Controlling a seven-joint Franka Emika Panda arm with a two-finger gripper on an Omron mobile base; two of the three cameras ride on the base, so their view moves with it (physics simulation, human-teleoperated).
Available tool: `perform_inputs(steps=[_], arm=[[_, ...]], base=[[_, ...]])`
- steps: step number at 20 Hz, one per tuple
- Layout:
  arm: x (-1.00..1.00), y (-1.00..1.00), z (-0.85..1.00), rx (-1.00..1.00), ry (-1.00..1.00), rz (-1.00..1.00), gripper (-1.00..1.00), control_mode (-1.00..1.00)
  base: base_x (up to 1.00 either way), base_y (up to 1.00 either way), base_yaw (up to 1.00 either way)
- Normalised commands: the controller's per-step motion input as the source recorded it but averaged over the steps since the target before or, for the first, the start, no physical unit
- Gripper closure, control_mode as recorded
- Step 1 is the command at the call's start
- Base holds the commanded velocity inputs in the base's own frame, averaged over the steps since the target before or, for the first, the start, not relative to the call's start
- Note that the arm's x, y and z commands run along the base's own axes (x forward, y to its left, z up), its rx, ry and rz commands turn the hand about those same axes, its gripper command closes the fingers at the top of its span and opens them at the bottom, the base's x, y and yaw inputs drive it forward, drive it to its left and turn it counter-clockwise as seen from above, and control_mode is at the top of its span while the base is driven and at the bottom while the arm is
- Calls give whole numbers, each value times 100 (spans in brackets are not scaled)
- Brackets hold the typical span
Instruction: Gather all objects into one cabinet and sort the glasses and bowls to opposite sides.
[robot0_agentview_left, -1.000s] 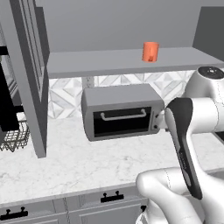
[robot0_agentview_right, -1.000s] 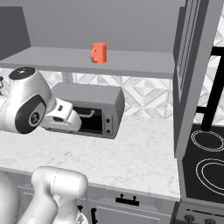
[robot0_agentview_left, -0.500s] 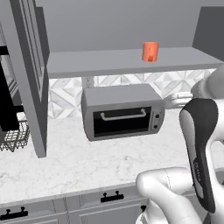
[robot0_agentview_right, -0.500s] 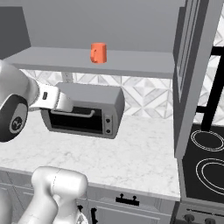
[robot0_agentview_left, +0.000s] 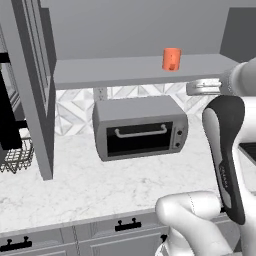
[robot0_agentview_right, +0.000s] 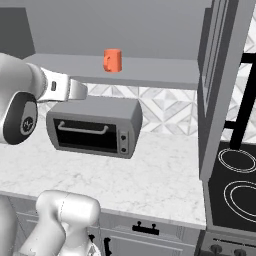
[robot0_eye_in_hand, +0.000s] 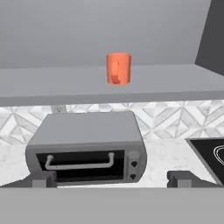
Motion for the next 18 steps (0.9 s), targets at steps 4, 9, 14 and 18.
perform_inputs(steps=[4,9,14,18], arm=[[65,0,28,0,-14,-2,-100,-100],[58,0,3,0,-7,-3,-100,-100],[11,0,2,-1,-22,0,-100,-100],[12,0,3,0,-8,0,-100,-100]], base=[[0,0,0],[0,0,0],[0,0,0],[0,0,0]])
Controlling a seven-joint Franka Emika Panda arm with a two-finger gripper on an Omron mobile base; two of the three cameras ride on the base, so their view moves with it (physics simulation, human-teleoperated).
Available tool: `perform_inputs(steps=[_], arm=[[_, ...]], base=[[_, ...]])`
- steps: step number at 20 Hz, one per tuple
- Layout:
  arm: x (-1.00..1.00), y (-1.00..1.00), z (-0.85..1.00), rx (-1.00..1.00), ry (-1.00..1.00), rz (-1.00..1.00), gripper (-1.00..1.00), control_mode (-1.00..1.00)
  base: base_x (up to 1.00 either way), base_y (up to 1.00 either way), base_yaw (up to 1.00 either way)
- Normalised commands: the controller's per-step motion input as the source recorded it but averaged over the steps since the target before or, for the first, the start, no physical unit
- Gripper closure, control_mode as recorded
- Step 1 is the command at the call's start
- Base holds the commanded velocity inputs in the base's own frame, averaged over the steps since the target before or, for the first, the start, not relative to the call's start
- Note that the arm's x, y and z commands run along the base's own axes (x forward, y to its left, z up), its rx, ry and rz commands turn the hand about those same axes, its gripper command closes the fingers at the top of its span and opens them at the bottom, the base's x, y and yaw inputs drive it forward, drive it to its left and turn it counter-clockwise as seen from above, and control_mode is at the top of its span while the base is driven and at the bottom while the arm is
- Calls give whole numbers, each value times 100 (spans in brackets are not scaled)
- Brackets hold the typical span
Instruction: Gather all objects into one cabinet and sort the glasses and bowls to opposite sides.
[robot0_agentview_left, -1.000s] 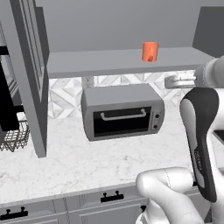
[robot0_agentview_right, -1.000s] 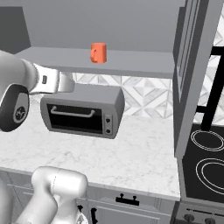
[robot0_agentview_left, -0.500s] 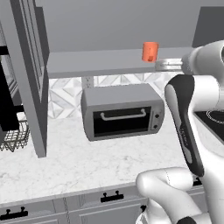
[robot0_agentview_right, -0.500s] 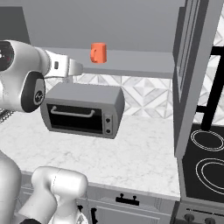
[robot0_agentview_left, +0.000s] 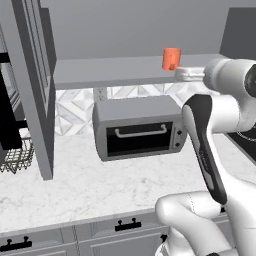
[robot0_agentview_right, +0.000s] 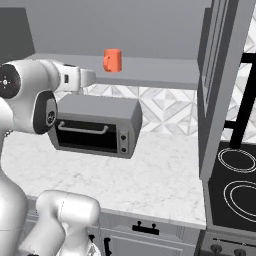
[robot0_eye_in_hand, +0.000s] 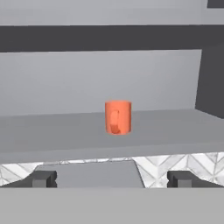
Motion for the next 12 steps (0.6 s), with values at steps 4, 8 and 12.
perform_inputs(steps=[4,8,12], arm=[[35,0,29,0,0,0,-100,-100],[40,0,20,0,0,0,-100,-100],[51,-2,1,0,0,0,-100,-100]], base=[[0,0,0],[0,0,0],[0,0,0]])
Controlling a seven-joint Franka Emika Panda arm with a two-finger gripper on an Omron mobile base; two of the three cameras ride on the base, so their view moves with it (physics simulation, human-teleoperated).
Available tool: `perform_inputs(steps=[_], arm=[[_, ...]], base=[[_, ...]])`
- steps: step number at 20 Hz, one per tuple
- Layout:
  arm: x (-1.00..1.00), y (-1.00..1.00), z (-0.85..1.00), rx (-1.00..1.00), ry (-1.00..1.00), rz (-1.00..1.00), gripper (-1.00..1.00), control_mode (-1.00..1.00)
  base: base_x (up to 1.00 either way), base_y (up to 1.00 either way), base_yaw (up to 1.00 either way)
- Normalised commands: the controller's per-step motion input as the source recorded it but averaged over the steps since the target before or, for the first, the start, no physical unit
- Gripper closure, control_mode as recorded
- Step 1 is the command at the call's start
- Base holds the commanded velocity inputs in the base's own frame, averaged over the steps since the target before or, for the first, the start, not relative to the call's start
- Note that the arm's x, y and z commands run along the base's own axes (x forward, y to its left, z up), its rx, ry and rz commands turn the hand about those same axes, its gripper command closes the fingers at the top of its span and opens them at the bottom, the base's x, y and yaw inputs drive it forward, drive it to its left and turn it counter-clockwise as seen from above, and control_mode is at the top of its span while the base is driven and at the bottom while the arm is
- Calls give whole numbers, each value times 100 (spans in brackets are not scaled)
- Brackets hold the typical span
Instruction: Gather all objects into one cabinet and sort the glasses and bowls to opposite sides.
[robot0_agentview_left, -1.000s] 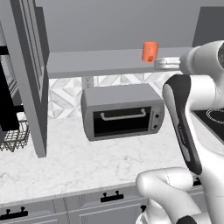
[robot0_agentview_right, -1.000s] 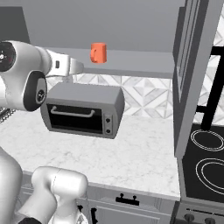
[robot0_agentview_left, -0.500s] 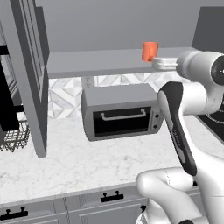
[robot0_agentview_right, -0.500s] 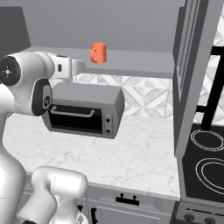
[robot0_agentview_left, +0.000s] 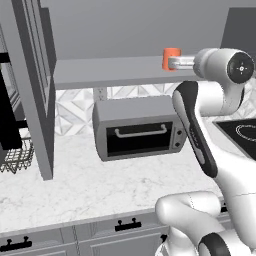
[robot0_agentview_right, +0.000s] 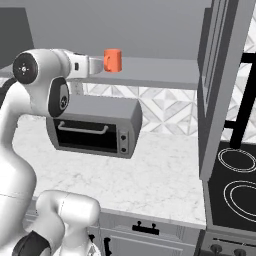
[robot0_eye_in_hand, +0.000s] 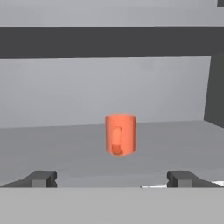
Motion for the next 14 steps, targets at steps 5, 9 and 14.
perform_inputs(steps=[5,9,14], arm=[[47,-21,-6,0,0,0,-100,-100],[44,-14,-8,0,2,0,-100,-100],[39,0,-1,0,11,0,-100,-100]], base=[[0,0,0],[0,0,0],[0,0,0]])
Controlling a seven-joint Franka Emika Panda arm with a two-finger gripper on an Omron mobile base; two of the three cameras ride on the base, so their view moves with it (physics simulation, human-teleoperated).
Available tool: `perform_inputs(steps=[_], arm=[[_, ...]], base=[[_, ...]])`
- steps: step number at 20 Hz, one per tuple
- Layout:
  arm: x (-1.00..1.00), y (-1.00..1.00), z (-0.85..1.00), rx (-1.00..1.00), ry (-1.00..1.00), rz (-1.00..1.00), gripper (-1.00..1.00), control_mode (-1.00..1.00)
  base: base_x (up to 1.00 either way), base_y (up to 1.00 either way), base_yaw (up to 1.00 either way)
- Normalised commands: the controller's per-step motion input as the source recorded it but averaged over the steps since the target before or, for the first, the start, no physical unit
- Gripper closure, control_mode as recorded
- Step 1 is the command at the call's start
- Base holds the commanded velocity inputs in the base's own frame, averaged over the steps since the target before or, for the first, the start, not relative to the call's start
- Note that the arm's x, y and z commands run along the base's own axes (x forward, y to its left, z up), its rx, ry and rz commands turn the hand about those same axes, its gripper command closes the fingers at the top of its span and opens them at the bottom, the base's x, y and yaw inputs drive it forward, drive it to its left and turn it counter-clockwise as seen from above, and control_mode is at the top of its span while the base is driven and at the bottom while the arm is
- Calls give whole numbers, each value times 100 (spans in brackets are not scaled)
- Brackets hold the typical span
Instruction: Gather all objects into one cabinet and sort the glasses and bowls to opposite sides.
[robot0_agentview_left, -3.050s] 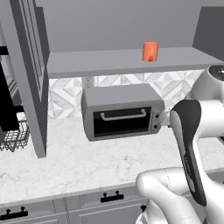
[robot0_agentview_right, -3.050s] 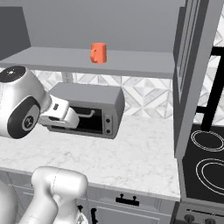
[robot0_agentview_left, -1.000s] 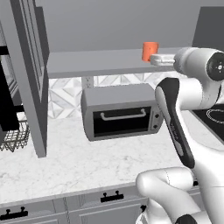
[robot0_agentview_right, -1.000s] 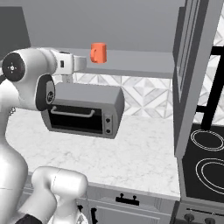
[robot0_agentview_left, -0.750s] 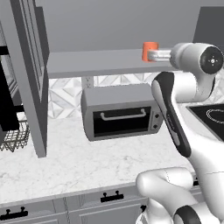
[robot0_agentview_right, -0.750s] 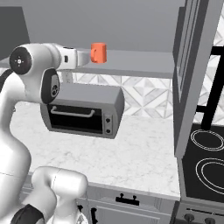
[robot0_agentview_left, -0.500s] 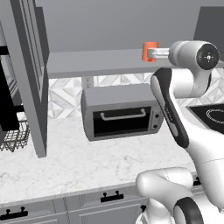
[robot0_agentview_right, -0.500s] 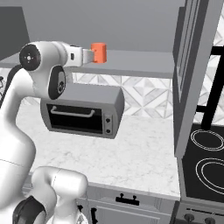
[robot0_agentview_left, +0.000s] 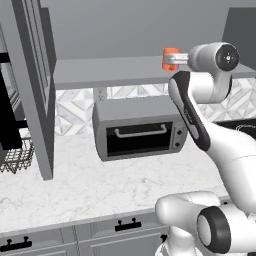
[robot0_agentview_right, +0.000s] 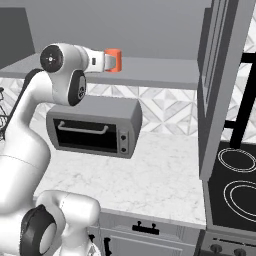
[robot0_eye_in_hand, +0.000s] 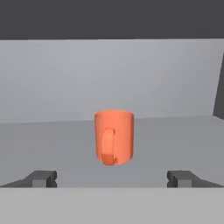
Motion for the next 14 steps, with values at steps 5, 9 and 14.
perform_inputs(steps=[5,9,14], arm=[[36,0,-23,0,6,0,-100,-100],[22,0,-34,0,0,0,-100,-100],[20,0,-12,0,0,0,-100,-100]], base=[[0,0,0],[0,0,0],[0,0,0]])
